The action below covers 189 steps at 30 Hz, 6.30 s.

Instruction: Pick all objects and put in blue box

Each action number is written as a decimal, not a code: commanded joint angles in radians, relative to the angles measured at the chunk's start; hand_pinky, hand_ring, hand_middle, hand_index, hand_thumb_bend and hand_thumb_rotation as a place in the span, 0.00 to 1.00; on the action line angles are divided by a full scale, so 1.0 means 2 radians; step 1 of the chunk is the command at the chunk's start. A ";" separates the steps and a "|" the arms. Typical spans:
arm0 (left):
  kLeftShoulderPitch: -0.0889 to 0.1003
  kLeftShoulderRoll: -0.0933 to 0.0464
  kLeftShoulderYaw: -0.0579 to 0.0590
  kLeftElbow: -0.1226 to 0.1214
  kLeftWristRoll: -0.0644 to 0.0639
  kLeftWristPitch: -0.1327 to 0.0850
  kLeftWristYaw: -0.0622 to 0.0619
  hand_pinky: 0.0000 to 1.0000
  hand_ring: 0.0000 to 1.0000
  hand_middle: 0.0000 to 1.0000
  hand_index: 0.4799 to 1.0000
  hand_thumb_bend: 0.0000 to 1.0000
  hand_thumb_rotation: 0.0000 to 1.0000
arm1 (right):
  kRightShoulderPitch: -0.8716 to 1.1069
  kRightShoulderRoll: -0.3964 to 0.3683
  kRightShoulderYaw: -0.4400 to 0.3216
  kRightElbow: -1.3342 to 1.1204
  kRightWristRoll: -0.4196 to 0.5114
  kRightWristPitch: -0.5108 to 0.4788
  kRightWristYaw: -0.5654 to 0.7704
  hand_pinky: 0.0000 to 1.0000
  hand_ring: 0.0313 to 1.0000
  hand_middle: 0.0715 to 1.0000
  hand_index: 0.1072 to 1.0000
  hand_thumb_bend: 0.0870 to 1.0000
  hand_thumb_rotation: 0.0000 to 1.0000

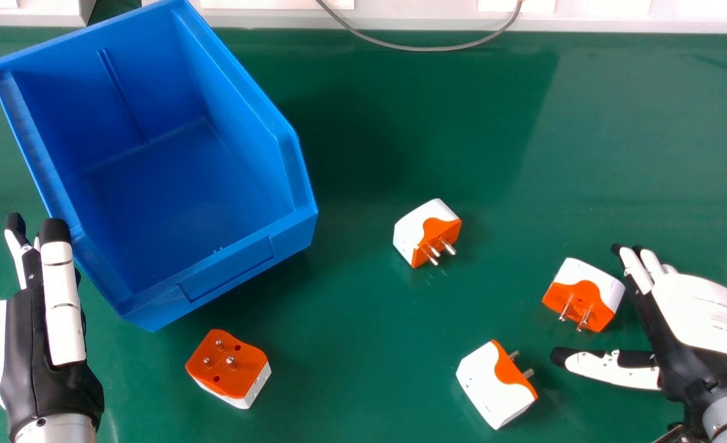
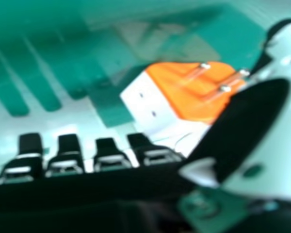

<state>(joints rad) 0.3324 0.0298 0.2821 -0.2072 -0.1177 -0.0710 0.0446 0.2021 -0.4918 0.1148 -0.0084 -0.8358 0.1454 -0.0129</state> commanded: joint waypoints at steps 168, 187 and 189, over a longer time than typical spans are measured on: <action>0.009 -0.014 -0.010 -0.072 0.009 0.061 0.020 1.00 1.00 1.00 1.00 0.57 1.00 | -0.596 0.352 0.279 0.408 -0.015 -0.117 -0.129 0.35 0.41 0.41 0.46 0.45 0.00; 0.006 -0.014 -0.019 -0.067 0.010 0.056 0.021 1.00 1.00 1.00 1.00 0.58 1.00 | -0.586 0.344 0.314 0.425 -0.026 -0.135 -0.184 0.86 0.95 0.95 0.95 0.64 0.59; 0.005 -0.014 -0.019 -0.066 0.011 0.055 0.021 1.00 1.00 1.00 1.00 0.58 1.00 | -0.587 0.344 0.318 0.424 -0.029 -0.127 -0.182 0.89 0.97 0.97 0.97 0.66 0.64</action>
<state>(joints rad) 0.3455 -0.0016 0.2417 -0.3271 -0.1070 0.0555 0.0871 -0.9324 0.1352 0.7480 0.8629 -0.8818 -0.1163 -0.3678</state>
